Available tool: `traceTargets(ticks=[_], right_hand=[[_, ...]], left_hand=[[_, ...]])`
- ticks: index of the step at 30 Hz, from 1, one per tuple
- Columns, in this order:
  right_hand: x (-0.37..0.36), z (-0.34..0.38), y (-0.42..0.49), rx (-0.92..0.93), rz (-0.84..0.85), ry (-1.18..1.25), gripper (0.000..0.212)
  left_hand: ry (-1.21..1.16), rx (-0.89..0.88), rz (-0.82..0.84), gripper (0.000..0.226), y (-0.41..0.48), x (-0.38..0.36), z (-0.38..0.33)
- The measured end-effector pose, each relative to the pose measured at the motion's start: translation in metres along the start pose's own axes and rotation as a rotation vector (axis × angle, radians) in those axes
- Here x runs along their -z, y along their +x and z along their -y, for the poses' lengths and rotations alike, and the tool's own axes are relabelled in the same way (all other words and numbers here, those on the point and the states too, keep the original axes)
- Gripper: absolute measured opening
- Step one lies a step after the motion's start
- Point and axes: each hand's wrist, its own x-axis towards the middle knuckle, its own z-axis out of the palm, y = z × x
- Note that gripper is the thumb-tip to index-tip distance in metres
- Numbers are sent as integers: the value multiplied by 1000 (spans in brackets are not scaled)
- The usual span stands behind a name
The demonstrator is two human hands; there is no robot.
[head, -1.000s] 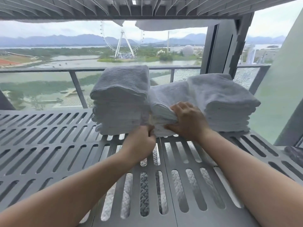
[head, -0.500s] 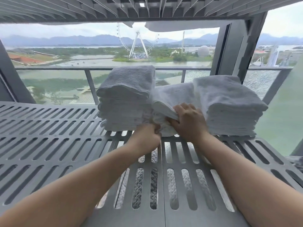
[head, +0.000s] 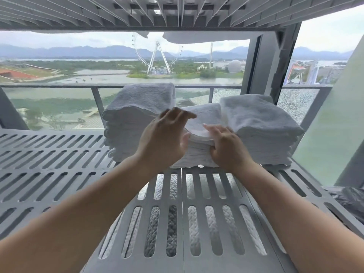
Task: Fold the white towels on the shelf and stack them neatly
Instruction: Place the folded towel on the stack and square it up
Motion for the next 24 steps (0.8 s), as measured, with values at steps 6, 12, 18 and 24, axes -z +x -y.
traceTargets(ticks=[6, 12, 18, 24], right_hand=[[21, 11, 30, -49, -95, -234, 34], [45, -4, 61, 153, -262, -224, 52], [12, -22, 21, 136, 146, -466, 40], [20, -10, 30, 25, 321, -333, 36]], left_hand=[[506, -62, 437, 24, 49, -32, 1], [724, -83, 225, 32, 72, -36, -7], [664, -101, 510, 29, 47, -68, -2], [512, -76, 511, 37, 31, -84, 14]])
